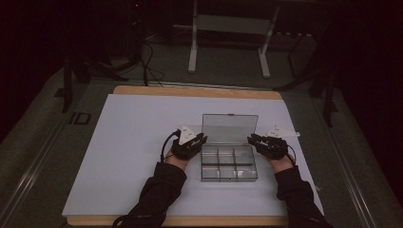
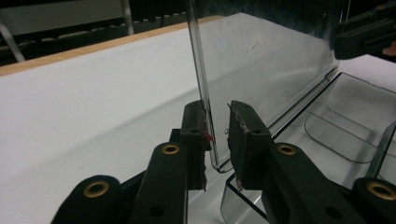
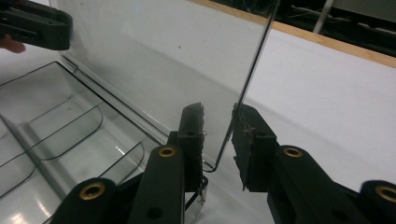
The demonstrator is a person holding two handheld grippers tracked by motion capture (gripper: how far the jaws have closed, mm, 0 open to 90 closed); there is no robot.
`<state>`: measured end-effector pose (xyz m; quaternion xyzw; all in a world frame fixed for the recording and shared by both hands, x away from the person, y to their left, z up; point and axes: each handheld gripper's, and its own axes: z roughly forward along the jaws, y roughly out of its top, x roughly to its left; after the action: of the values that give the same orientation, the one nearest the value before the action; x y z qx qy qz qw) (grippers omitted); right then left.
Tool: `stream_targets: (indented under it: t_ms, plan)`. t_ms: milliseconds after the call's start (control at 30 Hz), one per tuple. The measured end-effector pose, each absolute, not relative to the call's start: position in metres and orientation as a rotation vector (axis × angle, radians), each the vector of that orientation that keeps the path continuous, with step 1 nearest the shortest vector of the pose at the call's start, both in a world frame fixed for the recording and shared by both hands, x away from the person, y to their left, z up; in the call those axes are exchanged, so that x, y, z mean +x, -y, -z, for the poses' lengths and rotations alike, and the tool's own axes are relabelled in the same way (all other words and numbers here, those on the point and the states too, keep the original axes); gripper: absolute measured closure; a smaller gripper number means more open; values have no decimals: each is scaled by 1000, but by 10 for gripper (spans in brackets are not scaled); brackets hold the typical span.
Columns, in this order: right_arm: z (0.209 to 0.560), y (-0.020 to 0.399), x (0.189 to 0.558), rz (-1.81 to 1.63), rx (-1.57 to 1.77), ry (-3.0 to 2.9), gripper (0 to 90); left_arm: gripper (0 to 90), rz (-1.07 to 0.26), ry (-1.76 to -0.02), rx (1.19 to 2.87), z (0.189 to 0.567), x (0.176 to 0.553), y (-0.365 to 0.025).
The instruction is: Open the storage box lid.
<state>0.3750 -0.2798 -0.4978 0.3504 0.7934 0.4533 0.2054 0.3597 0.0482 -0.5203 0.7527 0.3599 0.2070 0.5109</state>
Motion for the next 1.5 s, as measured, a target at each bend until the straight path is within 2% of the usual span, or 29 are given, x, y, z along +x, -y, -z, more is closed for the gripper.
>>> stream_targets:
  t_ms: [933, 1133, 1233, 1500]
  plan:
    - [509, 276, 386, -1257, 1139, -2217, 604, 570, -427, -989, 1828, 524, 374, -40]
    - [510, 275, 385, -1239, 1142, -2205, 604, 535, -381, -1023, 1800, 527, 376, -41]
    - [509, 274, 385, -1230, 1143, -2213, 623, 490, -387, -1037, 1821, 528, 378, -40]
    - [511, 268, 386, -1211, 1136, -2230, 616, 525, -369, -1038, 1825, 529, 380, -36]
